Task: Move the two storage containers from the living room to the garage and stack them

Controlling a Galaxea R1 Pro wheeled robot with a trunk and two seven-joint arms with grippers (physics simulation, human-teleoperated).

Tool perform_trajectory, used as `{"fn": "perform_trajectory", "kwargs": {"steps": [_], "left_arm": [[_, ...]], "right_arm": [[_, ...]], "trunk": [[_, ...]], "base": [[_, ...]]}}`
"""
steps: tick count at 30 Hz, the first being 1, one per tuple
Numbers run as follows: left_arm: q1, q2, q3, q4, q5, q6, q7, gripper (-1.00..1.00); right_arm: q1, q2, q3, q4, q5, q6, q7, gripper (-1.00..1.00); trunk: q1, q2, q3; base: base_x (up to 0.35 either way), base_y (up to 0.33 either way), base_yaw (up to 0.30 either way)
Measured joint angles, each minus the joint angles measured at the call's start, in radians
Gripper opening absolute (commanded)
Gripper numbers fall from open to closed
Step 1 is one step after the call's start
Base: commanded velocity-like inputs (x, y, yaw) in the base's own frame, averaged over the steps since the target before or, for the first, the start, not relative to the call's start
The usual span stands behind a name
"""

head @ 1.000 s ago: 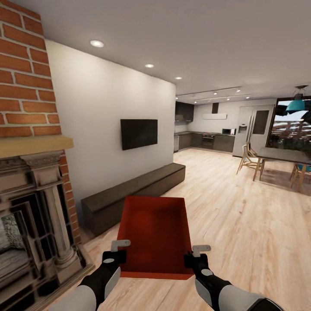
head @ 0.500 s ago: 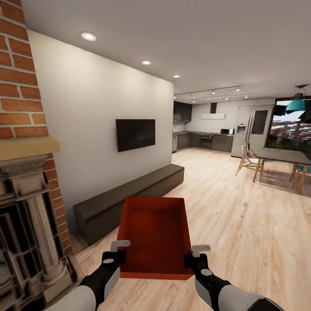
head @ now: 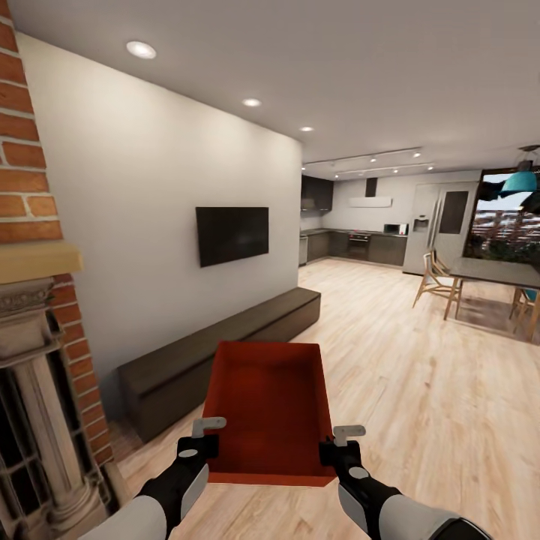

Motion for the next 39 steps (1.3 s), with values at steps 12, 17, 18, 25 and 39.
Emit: {"fn": "perform_trajectory", "kwargs": {"steps": [12, 17, 18, 25, 39], "left_arm": [[0.000, 0.000, -0.001, 0.000, 0.001, 0.000, 0.000, -1.00], [0.000, 0.000, -0.001, 0.000, 0.001, 0.000, 0.000, -1.00], [0.000, 0.000, -0.001, 0.000, 0.001, 0.000, 0.000, -1.00], [0.000, 0.000, -0.001, 0.000, 0.000, 0.000, 0.000, -1.00], [0.000, 0.000, -0.001, 0.000, 0.000, 0.000, 0.000, -1.00]], "right_arm": [[0.000, 0.000, -0.001, 0.000, 0.000, 0.000, 0.000, -1.00], [0.000, 0.000, 0.000, 0.000, 0.000, 0.000, 0.000, -1.00], [0.000, 0.000, 0.000, 0.000, 0.000, 0.000, 0.000, -1.00], [0.000, 0.000, 0.000, 0.000, -0.001, -0.001, 0.000, -1.00], [0.000, 0.000, 0.000, 0.000, 0.000, -0.001, 0.000, -1.00]], "trunk": [[0.000, 0.000, 0.004], [0.000, 0.000, 0.005], [0.000, 0.000, 0.006], [0.000, 0.000, 0.008], [0.000, 0.000, 0.013]], "base": [[0.321, 0.000, -0.275], [0.321, 0.000, -0.286], [0.321, 0.000, -0.286], [0.321, 0.000, -0.286], [0.321, 0.000, -0.286]]}}
